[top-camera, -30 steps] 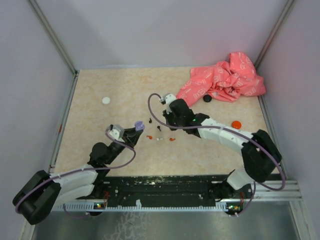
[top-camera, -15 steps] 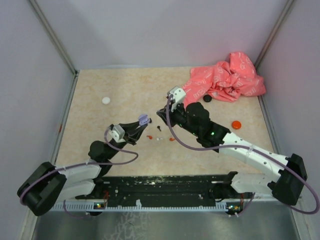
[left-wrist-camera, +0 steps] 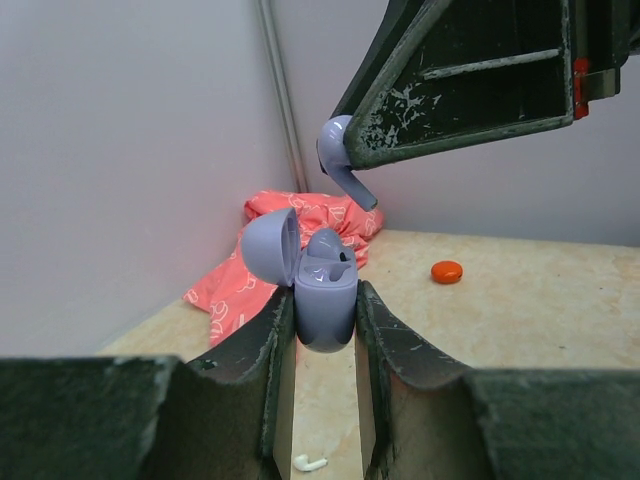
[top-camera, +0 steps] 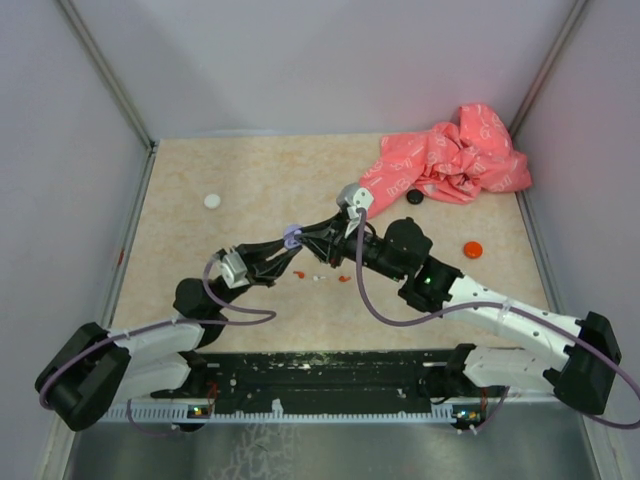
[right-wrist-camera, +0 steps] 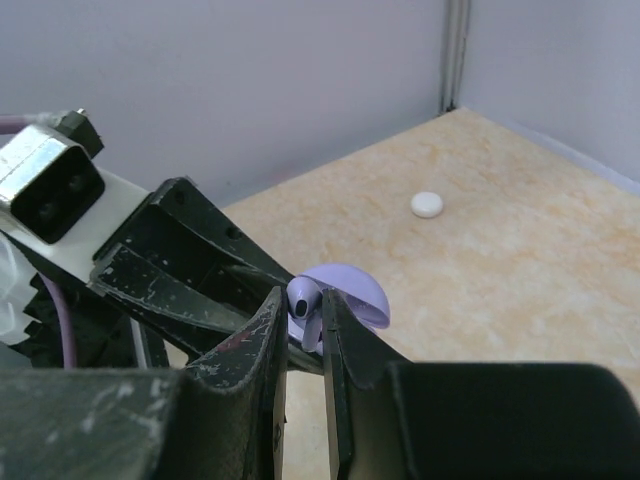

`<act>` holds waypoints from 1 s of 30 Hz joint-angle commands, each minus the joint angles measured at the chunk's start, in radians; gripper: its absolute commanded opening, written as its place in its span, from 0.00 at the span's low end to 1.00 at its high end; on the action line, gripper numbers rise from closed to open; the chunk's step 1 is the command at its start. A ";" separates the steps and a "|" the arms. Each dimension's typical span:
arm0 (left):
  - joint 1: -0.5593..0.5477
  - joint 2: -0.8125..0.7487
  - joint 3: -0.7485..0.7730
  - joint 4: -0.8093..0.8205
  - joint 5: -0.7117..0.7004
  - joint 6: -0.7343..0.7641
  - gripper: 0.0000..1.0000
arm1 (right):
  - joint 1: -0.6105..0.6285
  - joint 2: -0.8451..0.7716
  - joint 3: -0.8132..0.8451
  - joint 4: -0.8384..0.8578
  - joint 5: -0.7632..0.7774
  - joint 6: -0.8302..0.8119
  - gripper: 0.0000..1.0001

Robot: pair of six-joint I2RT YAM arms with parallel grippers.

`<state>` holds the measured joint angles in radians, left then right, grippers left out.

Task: Insert the wireless bluetooth earbuds into the charging case
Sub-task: Place the earbud in the charging case.

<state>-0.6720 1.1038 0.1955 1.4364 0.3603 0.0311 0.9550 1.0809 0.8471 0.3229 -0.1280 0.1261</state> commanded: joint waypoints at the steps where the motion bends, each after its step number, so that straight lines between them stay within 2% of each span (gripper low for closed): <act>1: -0.003 -0.024 0.021 0.040 0.023 -0.011 0.00 | 0.027 -0.015 -0.002 0.137 -0.063 -0.001 0.12; 20: -0.004 -0.073 0.018 0.024 0.047 -0.100 0.00 | 0.051 0.054 -0.032 0.224 -0.031 -0.022 0.11; 30: -0.003 -0.092 0.014 0.023 0.009 -0.177 0.00 | 0.056 0.037 -0.065 0.235 -0.003 -0.039 0.10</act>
<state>-0.6720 1.0370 0.1959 1.4235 0.3855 -0.0940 1.0000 1.1397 0.7971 0.5037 -0.1505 0.1036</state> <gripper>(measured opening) 0.308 0.163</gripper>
